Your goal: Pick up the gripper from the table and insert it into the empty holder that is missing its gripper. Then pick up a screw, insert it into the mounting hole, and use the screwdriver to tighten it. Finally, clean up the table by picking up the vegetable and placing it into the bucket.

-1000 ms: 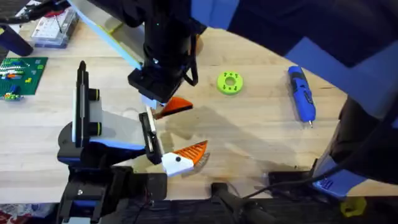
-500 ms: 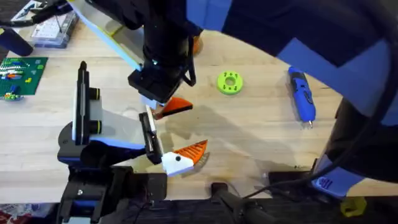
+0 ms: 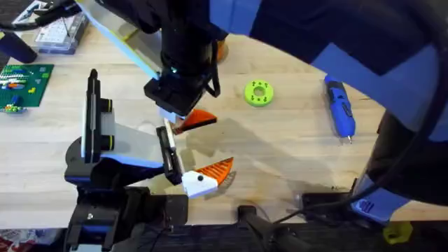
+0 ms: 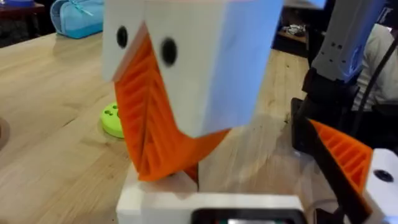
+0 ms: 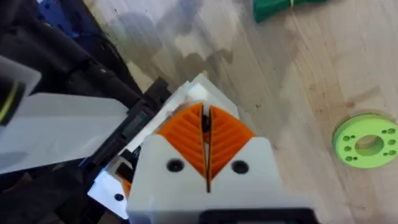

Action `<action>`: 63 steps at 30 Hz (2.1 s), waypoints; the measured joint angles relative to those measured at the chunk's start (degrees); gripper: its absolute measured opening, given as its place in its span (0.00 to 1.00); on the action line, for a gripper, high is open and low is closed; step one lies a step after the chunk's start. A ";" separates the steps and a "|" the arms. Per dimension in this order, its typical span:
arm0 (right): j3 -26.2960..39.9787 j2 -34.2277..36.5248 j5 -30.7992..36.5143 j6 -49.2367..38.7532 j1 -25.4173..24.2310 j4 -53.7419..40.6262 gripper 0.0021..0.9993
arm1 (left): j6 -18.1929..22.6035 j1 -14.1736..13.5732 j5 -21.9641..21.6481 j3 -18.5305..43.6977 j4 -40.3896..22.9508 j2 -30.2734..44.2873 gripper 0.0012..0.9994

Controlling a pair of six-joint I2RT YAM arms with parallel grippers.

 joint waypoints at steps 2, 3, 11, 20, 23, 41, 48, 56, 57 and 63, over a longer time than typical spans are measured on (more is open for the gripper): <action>0.00 0.00 0.00 0.02 0.00 0.00 0.00 | 0.00 0.00 0.00 0.00 0.00 0.00 0.99; 0.00 0.00 0.00 0.02 0.00 0.00 0.00 | 0.00 0.00 0.00 0.00 0.00 0.00 0.99; 0.00 0.00 0.34 0.32 -0.01 -0.09 0.46 | -0.22 0.00 -0.01 0.00 0.00 0.00 0.99; 0.07 0.00 2.40 0.04 -1.36 -1.09 1.00 | -0.41 0.17 -0.46 -0.02 0.07 0.00 0.99; 0.29 0.00 2.56 0.02 -1.33 -1.22 1.00 | -0.33 0.17 -0.44 -0.02 0.09 0.00 0.99; 0.63 -4.76 4.72 0.04 -0.23 -1.19 1.00 | 0.70 0.15 -0.44 -0.02 0.11 0.00 0.99; 1.05 -13.72 7.72 0.02 -0.06 -3.71 1.00 | 0.70 0.15 -0.44 -0.02 0.13 0.00 0.99; -0.24 -14.67 8.61 0.42 -0.05 -4.56 1.00 | 0.70 0.15 -0.44 -0.02 0.13 0.00 0.99; -0.96 -14.67 8.63 0.57 -0.04 -4.43 1.00 | 0.70 0.15 -0.44 -0.02 0.11 0.00 0.99; -7.95 -14.72 8.63 2.19 -0.04 -0.25 1.00 | 0.70 0.15 -0.44 -0.02 0.13 0.00 0.99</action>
